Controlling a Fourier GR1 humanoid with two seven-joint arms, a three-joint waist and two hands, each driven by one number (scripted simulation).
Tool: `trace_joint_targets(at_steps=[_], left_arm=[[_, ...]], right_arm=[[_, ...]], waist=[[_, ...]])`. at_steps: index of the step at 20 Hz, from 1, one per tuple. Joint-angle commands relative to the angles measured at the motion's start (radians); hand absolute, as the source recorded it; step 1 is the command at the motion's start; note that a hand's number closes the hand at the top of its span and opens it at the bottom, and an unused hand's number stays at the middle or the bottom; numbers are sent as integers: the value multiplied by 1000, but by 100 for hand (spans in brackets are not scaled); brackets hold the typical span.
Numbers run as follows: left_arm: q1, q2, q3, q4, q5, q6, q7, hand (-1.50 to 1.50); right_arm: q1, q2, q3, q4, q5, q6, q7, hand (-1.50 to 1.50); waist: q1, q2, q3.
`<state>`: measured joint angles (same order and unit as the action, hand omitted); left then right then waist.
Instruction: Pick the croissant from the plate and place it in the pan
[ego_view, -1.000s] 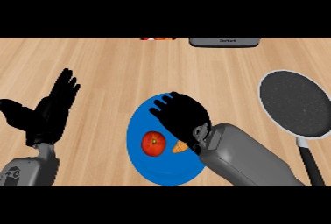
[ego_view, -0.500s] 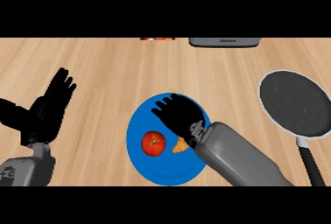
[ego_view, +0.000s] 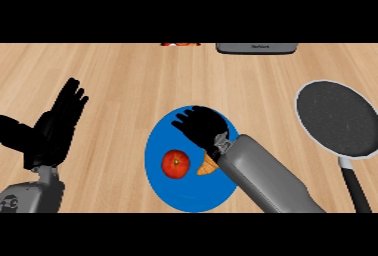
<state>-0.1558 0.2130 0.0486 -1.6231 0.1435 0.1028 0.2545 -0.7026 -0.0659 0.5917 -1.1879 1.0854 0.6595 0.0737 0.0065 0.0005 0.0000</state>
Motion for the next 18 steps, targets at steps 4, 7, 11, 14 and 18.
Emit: trace_joint_targets(at_steps=[4, 7, 11, 14, 18], left_arm=[[31, -13, 11, -6, -3, -28, -26, 0], [11, -10, 40, 66, 17, -48, -53, 0], [16, -17, 20, -47, -1, -21, 29, 0], [-32, -19, 40, 87, -2, -54, -59, 0], [-34, -26, 37, 83, -20, -40, -38, 0]], right_arm=[[-10, 64, 27, 138, 28, -49, -16, -150], [-5, 65, 63, 163, 22, -135, -91, 150], [-29, 65, 34, 239, 49, -212, -153, 150], [-75, 65, 4, 283, 32, -235, -181, 150], [-12, 65, 1, 237, 40, -238, -191, 150]], waist=[[5, 0, 0], [7, 3, 0], [9, 1, 0], [6, 3, 0], [2, 2, 0]])
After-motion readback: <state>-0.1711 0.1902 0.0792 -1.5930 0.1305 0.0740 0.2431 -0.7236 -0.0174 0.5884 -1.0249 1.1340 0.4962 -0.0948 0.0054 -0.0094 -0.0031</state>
